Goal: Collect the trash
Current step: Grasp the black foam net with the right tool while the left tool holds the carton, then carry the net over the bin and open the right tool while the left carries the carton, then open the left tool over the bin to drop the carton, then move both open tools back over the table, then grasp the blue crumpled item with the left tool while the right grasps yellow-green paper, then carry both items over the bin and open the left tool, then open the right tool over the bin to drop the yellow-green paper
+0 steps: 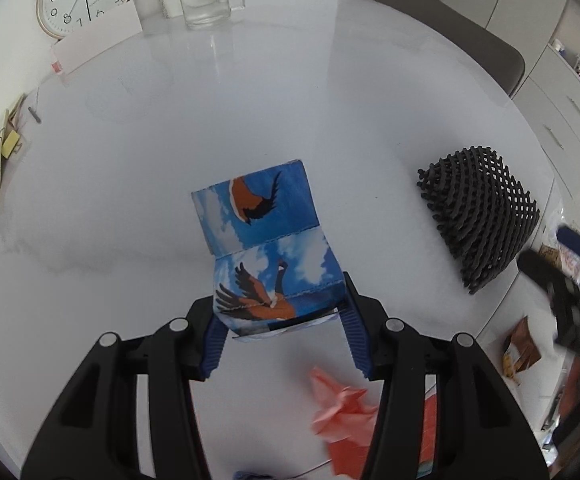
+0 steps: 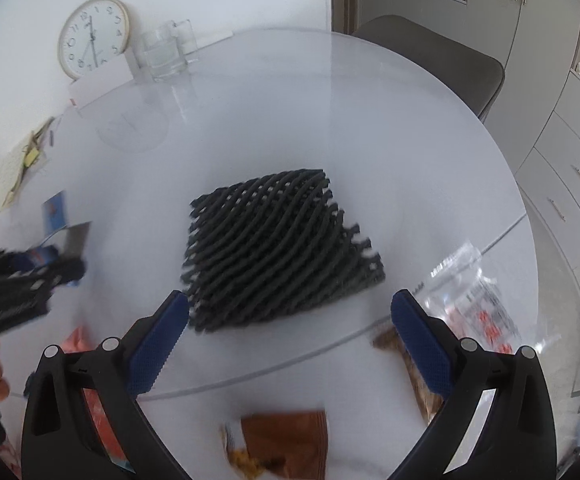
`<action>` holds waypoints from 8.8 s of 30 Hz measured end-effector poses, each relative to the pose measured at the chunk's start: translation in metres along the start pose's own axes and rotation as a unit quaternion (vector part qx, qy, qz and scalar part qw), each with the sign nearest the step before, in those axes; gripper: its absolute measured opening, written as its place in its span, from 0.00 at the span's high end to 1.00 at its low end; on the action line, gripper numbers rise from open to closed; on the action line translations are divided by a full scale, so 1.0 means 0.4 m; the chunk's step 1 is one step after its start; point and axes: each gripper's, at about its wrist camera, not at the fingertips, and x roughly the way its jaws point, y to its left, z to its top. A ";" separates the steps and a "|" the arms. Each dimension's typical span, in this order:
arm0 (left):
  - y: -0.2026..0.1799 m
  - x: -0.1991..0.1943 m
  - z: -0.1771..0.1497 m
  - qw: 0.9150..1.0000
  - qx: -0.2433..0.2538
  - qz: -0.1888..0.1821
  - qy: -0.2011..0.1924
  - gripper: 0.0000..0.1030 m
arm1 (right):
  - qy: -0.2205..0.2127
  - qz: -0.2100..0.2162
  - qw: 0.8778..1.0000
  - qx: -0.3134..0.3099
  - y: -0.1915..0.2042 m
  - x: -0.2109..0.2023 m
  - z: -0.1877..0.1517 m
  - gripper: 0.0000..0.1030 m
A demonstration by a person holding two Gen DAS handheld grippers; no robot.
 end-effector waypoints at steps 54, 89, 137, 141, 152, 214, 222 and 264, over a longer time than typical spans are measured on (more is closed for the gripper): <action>-0.262 -0.323 -0.369 0.962 0.227 -0.142 -0.062 0.52 | -0.089 -0.044 0.994 0.048 -0.118 -0.524 -0.597 0.82; -0.457 -0.242 -0.834 0.924 0.353 -0.145 -0.005 0.52 | 0.008 -0.074 0.992 0.106 -0.222 -0.281 -0.938 0.15; -0.112 -0.285 -0.530 0.965 0.247 -0.032 -0.080 0.07 | -0.114 -0.063 0.991 0.045 -0.083 -0.437 -0.639 0.04; -0.019 -0.237 -0.471 0.970 0.232 -0.016 -0.073 0.07 | -0.113 -0.042 0.992 0.028 -0.012 -0.399 -0.569 0.04; 0.088 -0.102 -0.412 0.970 0.230 -0.064 -0.045 0.07 | -0.084 -0.007 0.996 -0.012 0.161 -0.268 -0.453 0.04; 0.005 -0.256 -0.497 0.952 0.258 -0.153 -0.062 0.61 | -0.051 0.013 0.998 -0.034 0.101 -0.364 -0.563 0.38; -0.278 -0.365 -0.669 0.916 0.338 -0.207 -0.057 0.61 | -0.054 -0.029 0.997 0.055 -0.110 -0.454 -0.794 0.38; -0.263 -0.342 -0.638 0.952 0.247 -0.165 -0.074 0.11 | 0.000 0.004 0.995 0.097 -0.165 -0.286 -0.917 0.09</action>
